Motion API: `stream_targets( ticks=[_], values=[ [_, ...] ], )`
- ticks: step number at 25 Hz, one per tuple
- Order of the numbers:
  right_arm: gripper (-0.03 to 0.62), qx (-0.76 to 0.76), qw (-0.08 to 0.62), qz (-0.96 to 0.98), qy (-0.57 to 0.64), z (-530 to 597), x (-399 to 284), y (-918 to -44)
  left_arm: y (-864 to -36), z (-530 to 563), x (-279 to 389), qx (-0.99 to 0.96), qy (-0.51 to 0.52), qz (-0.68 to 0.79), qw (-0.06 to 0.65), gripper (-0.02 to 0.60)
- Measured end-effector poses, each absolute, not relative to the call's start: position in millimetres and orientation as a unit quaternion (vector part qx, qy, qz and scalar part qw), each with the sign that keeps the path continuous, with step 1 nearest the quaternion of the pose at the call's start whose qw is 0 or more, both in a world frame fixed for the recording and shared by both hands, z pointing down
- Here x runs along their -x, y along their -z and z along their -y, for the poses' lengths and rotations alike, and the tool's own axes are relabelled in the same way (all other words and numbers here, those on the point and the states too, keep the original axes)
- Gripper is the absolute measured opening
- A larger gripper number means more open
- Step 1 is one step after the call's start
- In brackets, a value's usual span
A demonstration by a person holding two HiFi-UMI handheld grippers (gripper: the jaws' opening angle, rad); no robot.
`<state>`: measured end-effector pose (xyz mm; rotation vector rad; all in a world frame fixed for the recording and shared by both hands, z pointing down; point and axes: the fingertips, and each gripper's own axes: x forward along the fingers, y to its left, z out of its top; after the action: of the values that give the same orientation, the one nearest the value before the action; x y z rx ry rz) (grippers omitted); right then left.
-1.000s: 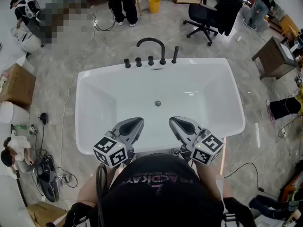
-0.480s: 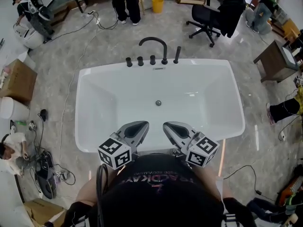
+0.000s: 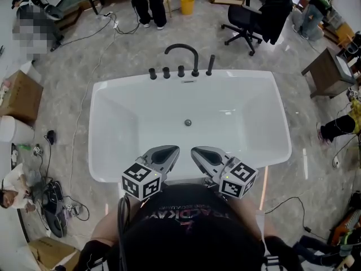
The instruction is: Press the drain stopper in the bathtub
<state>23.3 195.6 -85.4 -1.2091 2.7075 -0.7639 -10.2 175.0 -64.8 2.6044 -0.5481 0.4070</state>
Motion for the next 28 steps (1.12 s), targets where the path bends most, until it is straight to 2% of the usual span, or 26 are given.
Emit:
stream_targets(
  ticks=[28],
  values=[
    [0.011, 0.387, 0.036, -0.885, 0.255, -194.9, -16.9, 86.0, 67.3, -173.4, 12.9, -0.942, -0.150, 0.198, 0.224, 0.008]
  ],
)
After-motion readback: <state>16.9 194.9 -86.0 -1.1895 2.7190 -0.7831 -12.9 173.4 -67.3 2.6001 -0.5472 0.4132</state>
